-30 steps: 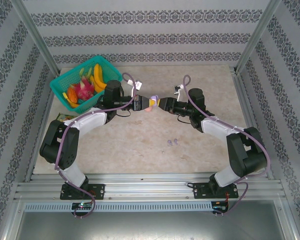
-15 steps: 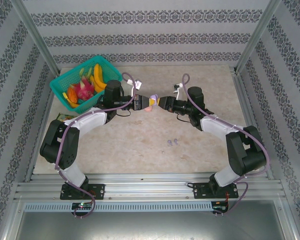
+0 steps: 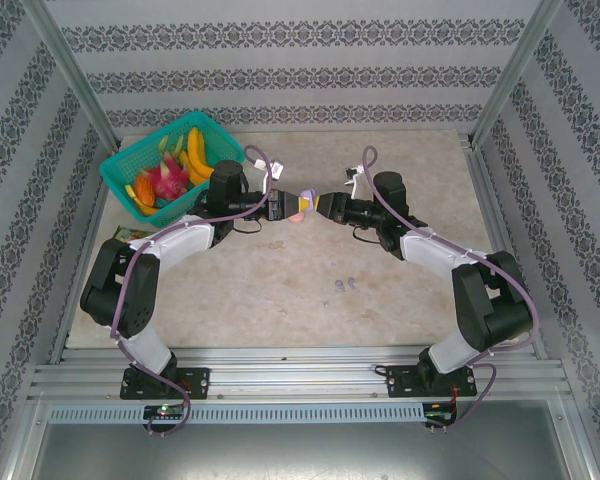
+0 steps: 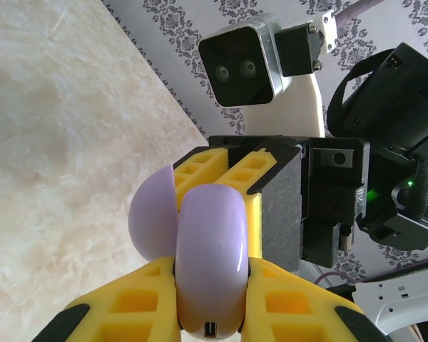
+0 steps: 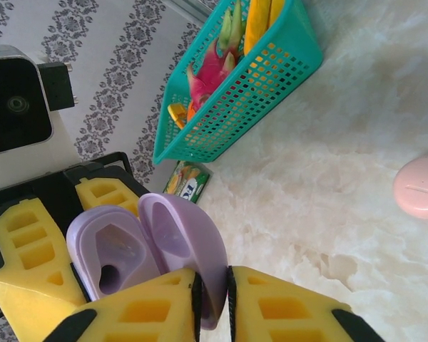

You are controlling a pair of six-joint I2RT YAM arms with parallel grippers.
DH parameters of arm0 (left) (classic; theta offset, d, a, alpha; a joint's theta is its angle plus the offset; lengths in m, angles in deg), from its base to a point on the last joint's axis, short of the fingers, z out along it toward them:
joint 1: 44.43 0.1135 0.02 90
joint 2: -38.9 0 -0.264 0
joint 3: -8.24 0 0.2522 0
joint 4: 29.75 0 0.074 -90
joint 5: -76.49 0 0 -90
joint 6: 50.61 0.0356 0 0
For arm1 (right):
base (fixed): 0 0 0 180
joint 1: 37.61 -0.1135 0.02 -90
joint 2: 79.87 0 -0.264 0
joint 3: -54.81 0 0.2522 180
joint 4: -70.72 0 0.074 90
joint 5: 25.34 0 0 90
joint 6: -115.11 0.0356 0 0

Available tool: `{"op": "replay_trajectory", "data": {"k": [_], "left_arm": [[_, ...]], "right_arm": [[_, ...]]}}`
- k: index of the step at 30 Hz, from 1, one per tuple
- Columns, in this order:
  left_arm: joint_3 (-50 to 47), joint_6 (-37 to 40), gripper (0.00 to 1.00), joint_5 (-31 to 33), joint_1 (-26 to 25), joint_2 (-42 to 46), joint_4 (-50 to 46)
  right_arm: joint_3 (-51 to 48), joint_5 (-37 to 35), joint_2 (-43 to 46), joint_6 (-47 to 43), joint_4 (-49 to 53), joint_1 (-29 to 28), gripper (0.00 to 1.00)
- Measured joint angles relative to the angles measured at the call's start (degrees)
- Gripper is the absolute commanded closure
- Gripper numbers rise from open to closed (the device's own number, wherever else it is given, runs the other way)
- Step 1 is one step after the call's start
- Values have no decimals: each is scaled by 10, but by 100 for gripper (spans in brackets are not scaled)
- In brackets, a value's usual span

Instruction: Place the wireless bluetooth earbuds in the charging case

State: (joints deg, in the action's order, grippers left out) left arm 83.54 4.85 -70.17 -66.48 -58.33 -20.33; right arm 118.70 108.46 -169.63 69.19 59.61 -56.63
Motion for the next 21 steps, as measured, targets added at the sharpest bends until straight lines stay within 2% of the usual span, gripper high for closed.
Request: {"op": "replay_trajectory", "data": {"k": [9, 21], "left_arm": [[8, 0, 72, 1, 0, -4, -1], [32, 31, 20, 12, -8, -2, -51]], "right_arm": [[8, -4, 3, -13, 20, 0, 95], [34, -28, 28, -51, 81, -3, 95]]}}
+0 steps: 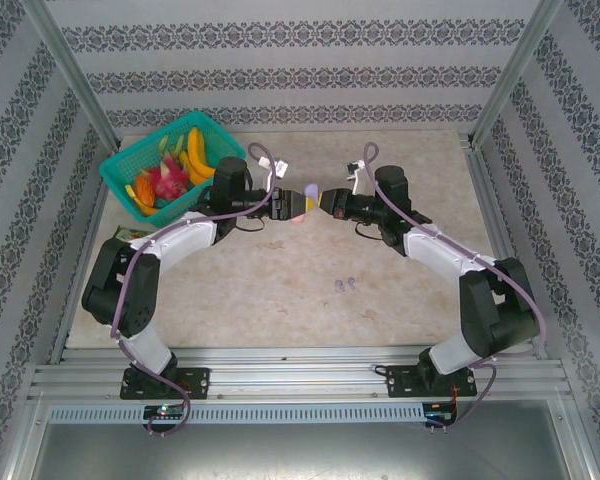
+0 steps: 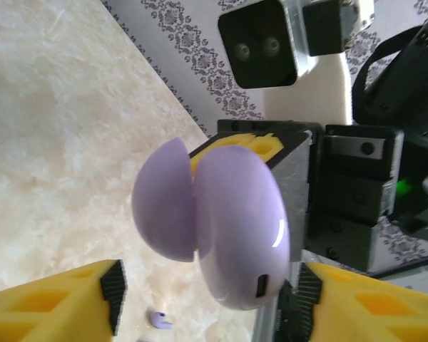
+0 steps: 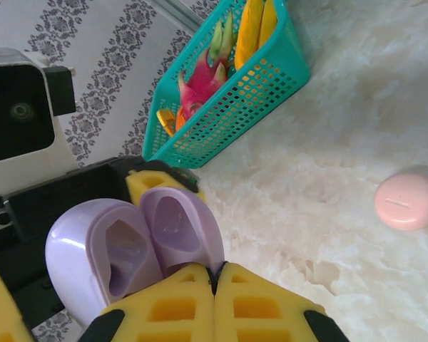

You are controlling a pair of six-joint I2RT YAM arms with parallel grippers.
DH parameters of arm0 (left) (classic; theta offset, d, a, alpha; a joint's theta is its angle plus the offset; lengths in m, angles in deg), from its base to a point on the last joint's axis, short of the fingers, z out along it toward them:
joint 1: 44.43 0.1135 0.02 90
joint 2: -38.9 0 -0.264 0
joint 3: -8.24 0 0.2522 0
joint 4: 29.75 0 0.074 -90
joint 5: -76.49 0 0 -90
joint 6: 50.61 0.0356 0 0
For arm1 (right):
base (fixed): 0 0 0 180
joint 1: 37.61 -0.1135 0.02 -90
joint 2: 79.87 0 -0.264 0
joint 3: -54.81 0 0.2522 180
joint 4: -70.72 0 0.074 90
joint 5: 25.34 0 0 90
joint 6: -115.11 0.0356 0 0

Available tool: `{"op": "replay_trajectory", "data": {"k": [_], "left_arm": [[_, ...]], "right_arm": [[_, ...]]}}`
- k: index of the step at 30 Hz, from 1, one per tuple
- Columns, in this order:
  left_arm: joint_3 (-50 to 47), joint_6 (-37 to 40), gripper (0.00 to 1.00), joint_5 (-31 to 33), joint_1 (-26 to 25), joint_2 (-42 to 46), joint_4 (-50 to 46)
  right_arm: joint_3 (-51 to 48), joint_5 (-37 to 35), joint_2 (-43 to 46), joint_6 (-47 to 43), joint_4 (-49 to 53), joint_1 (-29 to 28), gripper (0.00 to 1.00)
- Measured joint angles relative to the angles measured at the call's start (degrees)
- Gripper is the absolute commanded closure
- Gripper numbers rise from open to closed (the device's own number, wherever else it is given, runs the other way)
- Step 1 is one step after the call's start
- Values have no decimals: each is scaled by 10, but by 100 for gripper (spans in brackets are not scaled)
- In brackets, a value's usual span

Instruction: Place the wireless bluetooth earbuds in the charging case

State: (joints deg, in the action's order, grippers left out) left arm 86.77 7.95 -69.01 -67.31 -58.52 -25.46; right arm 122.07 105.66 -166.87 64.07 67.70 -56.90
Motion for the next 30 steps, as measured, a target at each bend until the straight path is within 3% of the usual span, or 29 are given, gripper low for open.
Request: {"op": "replay_trajectory", "data": {"k": [2, 5, 11, 19, 30], "left_arm": [[12, 15, 11, 4, 1, 4, -28], [37, 45, 5, 9, 4, 14, -81], [119, 144, 0, 21, 17, 29, -221], [189, 252, 0, 44, 34, 31, -375], [199, 311, 0, 190, 35, 31, -436]], "right_arm": [[8, -5, 6, -16, 19, 0, 95], [24, -14, 11, -51, 56, 0, 96], [88, -67, 11, -171, 183, -8, 96], [149, -126, 19, -315, 297, -15, 97], [173, -198, 23, -411, 342, -46, 98]]}}
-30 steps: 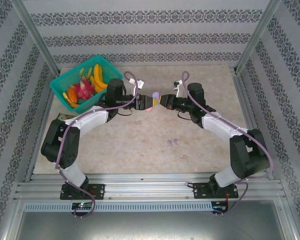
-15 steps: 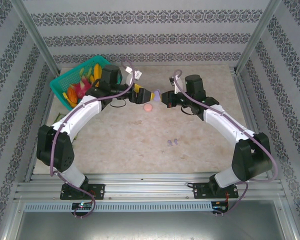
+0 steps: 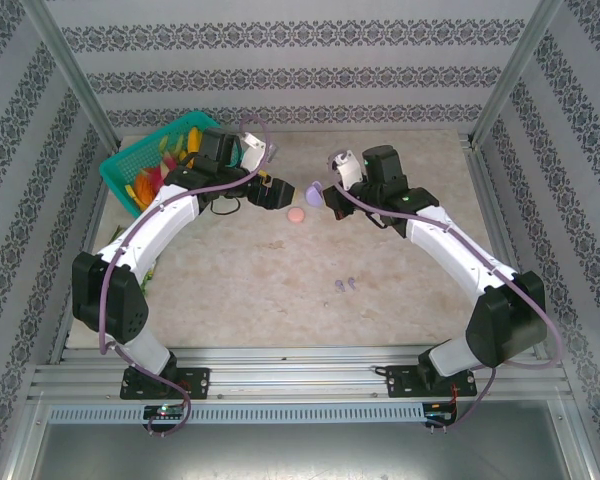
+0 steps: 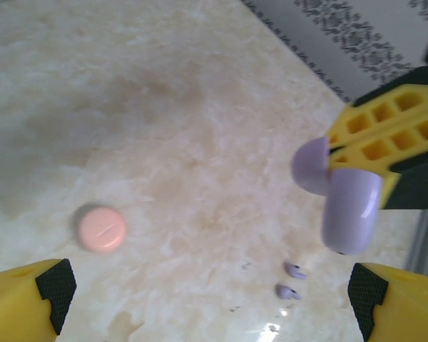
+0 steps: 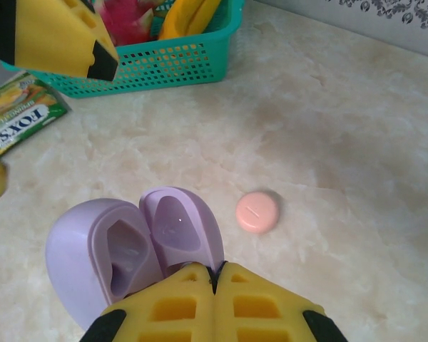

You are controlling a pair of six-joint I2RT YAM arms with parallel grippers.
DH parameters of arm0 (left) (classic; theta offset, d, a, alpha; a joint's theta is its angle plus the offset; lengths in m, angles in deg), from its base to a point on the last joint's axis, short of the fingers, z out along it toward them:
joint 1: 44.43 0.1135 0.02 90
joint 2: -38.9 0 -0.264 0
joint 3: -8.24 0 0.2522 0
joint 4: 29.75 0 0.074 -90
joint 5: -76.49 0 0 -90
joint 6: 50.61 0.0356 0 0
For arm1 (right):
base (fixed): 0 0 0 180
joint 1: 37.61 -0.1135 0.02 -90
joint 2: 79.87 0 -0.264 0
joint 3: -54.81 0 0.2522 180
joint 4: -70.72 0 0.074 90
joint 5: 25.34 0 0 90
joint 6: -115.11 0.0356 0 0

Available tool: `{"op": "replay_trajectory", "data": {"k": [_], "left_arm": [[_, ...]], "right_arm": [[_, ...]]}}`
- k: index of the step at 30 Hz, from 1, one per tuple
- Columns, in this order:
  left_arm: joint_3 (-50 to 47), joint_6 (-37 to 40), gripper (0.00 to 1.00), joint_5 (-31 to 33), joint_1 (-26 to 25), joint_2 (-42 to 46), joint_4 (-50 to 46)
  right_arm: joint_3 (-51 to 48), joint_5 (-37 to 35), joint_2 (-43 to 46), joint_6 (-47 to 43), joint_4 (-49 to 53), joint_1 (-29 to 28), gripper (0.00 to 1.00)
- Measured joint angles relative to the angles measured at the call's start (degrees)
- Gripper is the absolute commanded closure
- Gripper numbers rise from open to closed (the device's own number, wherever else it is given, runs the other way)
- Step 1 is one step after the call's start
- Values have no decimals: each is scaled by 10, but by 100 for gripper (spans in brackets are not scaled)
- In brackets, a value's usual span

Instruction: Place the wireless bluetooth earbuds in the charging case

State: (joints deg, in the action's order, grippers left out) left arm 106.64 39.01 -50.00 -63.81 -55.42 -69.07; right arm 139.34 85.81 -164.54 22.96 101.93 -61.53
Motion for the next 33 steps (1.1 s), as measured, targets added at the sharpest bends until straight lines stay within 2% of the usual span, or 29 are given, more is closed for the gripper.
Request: {"op": "replay_trajectory", "data": {"k": [4, 10, 14, 27, 33], "left_arm": [[4, 3, 0, 24, 5, -1, -7], [74, 13, 0, 14, 19, -40, -56], [123, 40, 0, -28, 23, -75, -102], [143, 124, 0, -197, 23, -85, -176], [151, 152, 5, -233, 22, -86, -205]], "right_arm": [[3, -25, 0, -22, 2, -7, 98], [7, -57, 1, -44, 1, -11, 98], [7, -72, 5, -59, -1, -11, 99], [27, -95, 28, -99, -1, -42, 99], [35, -103, 29, -113, 4, -68, 99]]}}
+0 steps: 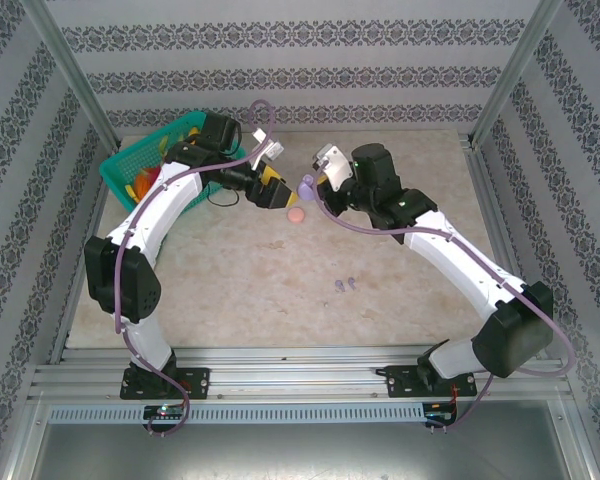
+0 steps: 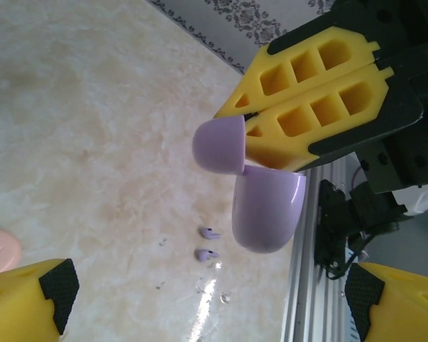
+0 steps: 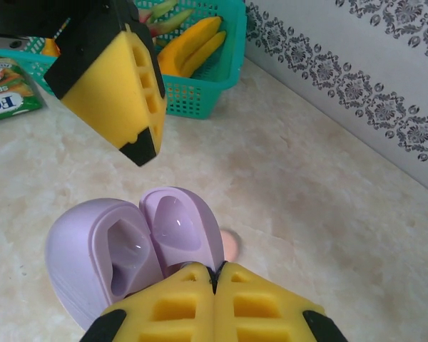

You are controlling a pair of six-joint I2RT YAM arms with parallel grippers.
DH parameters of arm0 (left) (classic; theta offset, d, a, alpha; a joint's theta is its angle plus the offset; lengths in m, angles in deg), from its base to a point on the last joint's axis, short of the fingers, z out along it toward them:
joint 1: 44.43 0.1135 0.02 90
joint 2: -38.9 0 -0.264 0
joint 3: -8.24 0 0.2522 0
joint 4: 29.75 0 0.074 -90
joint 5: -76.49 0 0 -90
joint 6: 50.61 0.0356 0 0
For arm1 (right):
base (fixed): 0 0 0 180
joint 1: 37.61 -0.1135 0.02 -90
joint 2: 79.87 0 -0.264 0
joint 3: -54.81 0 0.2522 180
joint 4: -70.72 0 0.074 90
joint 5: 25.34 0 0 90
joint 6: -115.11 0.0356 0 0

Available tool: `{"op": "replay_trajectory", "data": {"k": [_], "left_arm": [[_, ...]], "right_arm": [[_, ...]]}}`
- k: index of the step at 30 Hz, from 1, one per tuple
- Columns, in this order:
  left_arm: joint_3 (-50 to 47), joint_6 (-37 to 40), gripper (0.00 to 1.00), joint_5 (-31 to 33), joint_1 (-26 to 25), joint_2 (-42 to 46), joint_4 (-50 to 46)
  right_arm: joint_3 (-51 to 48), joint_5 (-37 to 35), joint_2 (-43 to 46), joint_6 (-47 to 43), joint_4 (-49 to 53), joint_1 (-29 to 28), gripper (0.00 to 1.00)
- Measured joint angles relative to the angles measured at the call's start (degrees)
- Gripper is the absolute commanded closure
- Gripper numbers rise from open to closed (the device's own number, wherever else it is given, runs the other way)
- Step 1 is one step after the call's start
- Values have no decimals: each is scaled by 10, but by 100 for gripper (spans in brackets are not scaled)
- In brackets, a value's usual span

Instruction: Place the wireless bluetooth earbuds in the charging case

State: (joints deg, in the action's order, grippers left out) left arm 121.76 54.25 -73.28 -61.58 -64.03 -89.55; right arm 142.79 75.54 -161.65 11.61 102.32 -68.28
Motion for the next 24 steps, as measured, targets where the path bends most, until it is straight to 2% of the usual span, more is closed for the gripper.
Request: {"op": "replay_trajectory", "data": {"k": [15, 24], "left_arm": [[8, 48, 20, -4, -1, -22, -63], [8, 58, 29, -4, -1, -22, -65]], "right_arm": [[25, -34, -17, -31, 17, -45, 99], [28, -47, -36, -37, 28, -55, 99]]}}
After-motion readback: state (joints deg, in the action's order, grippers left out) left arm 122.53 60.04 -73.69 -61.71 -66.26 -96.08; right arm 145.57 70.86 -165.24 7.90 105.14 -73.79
